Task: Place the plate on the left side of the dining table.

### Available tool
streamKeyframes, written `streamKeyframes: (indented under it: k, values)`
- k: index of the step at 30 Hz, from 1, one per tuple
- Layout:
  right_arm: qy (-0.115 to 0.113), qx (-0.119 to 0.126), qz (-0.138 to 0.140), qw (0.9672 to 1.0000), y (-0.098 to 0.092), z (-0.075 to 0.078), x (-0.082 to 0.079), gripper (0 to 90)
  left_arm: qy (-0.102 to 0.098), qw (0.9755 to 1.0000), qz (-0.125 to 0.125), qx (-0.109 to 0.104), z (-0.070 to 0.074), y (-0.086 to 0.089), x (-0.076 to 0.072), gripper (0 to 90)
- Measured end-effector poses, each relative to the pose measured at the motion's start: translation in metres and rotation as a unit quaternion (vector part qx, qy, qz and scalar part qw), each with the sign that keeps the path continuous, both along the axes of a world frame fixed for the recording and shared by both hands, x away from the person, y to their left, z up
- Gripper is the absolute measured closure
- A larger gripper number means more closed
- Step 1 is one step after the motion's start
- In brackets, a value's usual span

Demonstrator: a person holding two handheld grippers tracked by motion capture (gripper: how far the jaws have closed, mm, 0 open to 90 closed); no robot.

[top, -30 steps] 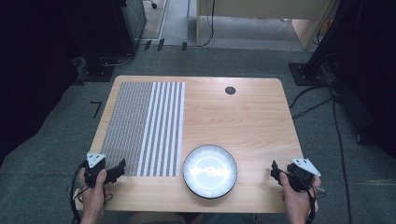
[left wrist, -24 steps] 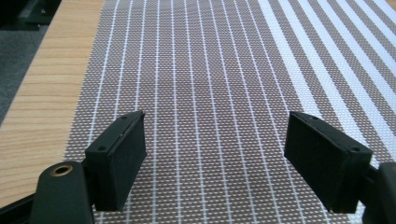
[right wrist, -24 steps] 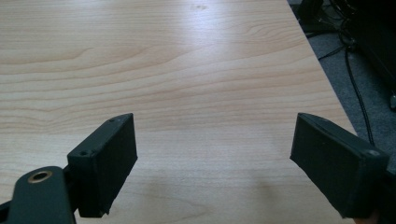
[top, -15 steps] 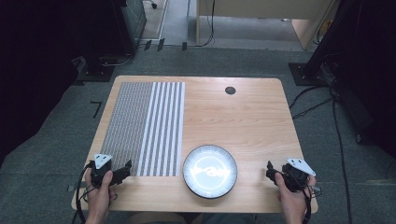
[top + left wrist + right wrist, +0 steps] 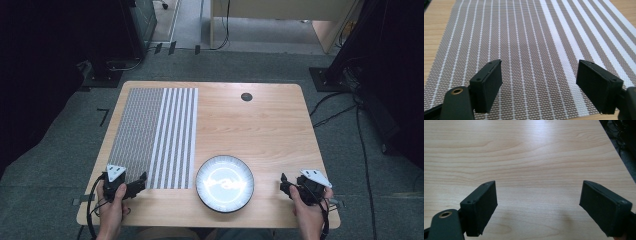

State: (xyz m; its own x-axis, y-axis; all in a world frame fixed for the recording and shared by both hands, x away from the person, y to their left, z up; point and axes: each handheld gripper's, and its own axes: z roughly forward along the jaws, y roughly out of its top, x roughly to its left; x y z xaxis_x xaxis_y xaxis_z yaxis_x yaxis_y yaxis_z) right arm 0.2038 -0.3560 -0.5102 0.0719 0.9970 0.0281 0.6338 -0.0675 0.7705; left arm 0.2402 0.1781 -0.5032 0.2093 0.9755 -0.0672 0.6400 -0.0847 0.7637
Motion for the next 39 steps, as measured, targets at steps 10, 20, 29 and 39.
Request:
streamKeyframes:
  k: [10,20,29,39]
  values:
    - [0.002,-0.001,0.014,0.9999,0.009,-0.001,0.001,14.4,0.002,0.9998,-0.017,0.003,-0.001,-0.014,-0.001,20.8]
    - [0.001,0.002,0.022,0.9998,0.017,0.000,0.001,14.4,-0.002,0.9995,-0.030,-0.002,0.000,-0.025,-0.002,20.8]
    - [-0.001,0.003,0.030,0.9995,0.024,0.000,0.002,14.4,-0.003,0.9990,-0.045,-0.002,-0.001,-0.038,-0.004,20.8]
    - [-0.001,0.047,0.039,0.9981,0.029,0.001,0.002,14.4,-0.005,0.9980,-0.062,-0.003,-0.002,-0.054,-0.006,20.8]
